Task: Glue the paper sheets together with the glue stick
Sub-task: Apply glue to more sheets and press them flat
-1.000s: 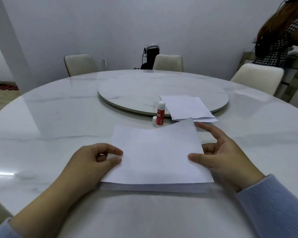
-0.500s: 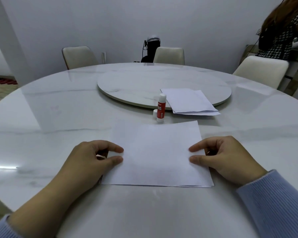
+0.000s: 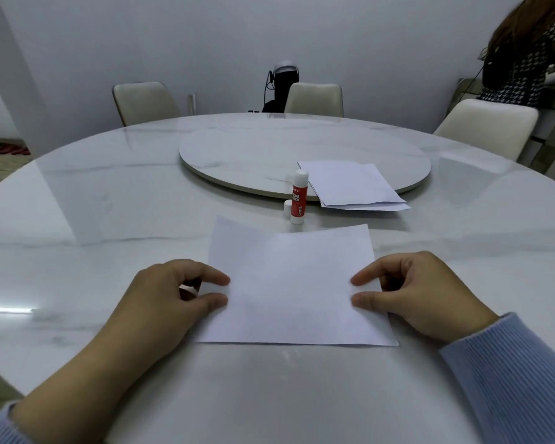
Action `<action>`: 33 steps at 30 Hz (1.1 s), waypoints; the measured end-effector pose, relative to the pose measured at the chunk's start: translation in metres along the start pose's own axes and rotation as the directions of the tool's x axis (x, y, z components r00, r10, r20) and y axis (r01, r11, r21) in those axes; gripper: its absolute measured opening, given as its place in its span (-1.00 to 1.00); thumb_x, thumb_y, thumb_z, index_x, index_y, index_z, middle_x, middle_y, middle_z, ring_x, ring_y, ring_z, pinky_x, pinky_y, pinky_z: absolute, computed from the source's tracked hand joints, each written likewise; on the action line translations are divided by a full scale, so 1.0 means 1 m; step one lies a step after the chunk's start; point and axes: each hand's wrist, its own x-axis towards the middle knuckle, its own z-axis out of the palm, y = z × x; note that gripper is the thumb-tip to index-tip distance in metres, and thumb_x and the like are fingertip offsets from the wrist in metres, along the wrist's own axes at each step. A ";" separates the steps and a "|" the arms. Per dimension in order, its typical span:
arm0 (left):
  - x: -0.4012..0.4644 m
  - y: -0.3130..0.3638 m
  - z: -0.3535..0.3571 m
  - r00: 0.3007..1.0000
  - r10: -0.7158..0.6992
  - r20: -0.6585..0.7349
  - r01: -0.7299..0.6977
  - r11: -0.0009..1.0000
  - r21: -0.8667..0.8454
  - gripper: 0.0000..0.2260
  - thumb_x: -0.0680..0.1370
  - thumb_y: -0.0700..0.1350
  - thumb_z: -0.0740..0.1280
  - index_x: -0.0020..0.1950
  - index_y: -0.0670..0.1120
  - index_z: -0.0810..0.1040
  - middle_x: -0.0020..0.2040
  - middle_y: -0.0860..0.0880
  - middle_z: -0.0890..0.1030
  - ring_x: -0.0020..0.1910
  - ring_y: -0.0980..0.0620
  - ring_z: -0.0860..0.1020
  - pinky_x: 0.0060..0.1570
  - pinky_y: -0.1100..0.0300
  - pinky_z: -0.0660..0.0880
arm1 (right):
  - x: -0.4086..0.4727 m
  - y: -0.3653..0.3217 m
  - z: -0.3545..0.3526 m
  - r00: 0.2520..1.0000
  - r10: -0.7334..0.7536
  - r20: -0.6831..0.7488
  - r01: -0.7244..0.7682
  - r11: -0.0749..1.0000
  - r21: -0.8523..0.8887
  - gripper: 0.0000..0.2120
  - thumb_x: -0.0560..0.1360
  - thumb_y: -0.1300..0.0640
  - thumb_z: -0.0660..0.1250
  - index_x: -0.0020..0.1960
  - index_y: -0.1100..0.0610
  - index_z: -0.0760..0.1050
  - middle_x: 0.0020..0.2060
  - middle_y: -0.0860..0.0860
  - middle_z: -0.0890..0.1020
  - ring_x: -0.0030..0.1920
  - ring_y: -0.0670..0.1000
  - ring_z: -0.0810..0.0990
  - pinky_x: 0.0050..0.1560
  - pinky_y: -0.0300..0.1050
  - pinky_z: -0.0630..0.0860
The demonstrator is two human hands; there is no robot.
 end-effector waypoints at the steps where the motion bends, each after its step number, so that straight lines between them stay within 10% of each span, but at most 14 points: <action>1: 0.000 -0.001 0.000 1.000 0.021 0.000 -0.021 1.000 0.015 -0.86 0.38 -0.08 0.49 -0.20 0.18 0.65 -0.25 0.10 0.55 -0.36 0.28 0.52 -0.35 0.47 0.35 | 0.000 0.000 0.000 1.000 -0.004 -0.003 0.004 1.000 -0.002 -0.85 0.22 0.13 0.60 -0.26 -0.03 0.69 -0.46 -0.05 0.45 -0.51 -0.16 0.37 -0.44 -0.40 0.33; 5: 0.003 -0.006 0.000 0.996 0.086 0.018 -0.087 0.992 0.086 -0.86 0.39 -0.10 0.48 -0.18 0.16 0.65 -0.37 0.07 0.46 -0.32 0.25 0.46 -0.30 0.53 0.33 | -0.001 0.000 0.000 0.999 -0.027 -0.022 0.026 0.999 -0.048 -0.83 0.22 0.12 0.60 -0.26 -0.07 0.67 -0.45 -0.08 0.45 -0.49 -0.18 0.39 -0.40 -0.41 0.35; 12: 0.011 -0.005 -0.002 0.992 0.013 0.129 -0.044 0.971 0.234 -0.90 0.46 -0.01 0.40 -0.08 0.20 0.57 0.30 0.12 0.35 0.30 0.02 0.36 0.27 0.15 0.36 | 0.001 -0.001 -0.001 0.992 -0.064 -0.105 0.046 0.986 -0.161 -0.45 0.16 0.07 0.62 0.05 -0.16 0.45 0.08 -0.10 0.40 0.02 -0.10 0.46 0.03 -0.26 0.38; 16: 0.020 0.018 0.006 0.993 0.106 0.060 -0.117 0.966 0.230 -0.73 0.60 0.00 0.15 0.29 0.08 0.42 0.48 0.09 0.23 0.46 0.06 0.16 0.43 0.15 0.12 | 0.009 -0.023 0.008 0.937 -0.254 -0.241 0.197 0.951 -0.236 -0.55 0.46 0.04 0.36 0.32 -0.01 0.39 0.27 -0.08 0.40 0.35 -0.05 0.33 0.31 -0.26 0.20; 23: 0.040 0.018 0.050 0.932 0.136 0.336 -0.301 0.806 0.510 -0.48 0.63 0.07 -0.06 0.56 -0.01 -0.12 0.58 0.06 -0.14 0.54 0.13 -0.15 0.47 0.20 -0.21 | 0.024 -0.027 0.061 0.977 -0.039 0.211 0.161 0.783 -0.601 -0.41 0.62 -0.10 -0.13 0.55 0.10 -0.20 0.57 -0.01 -0.16 0.54 -0.07 -0.18 0.49 -0.15 -0.21; 33: 0.036 0.017 0.046 0.937 0.082 0.339 -0.272 0.781 0.562 -0.45 0.62 0.12 -0.10 0.55 -0.01 -0.20 0.57 0.06 -0.21 0.53 0.16 -0.21 0.47 0.22 -0.24 | 0.020 -0.018 0.053 0.980 0.080 0.181 0.060 0.750 -0.659 -0.39 0.60 -0.15 -0.19 0.55 0.08 -0.25 0.55 -0.02 -0.23 0.54 -0.08 -0.23 0.51 -0.12 -0.23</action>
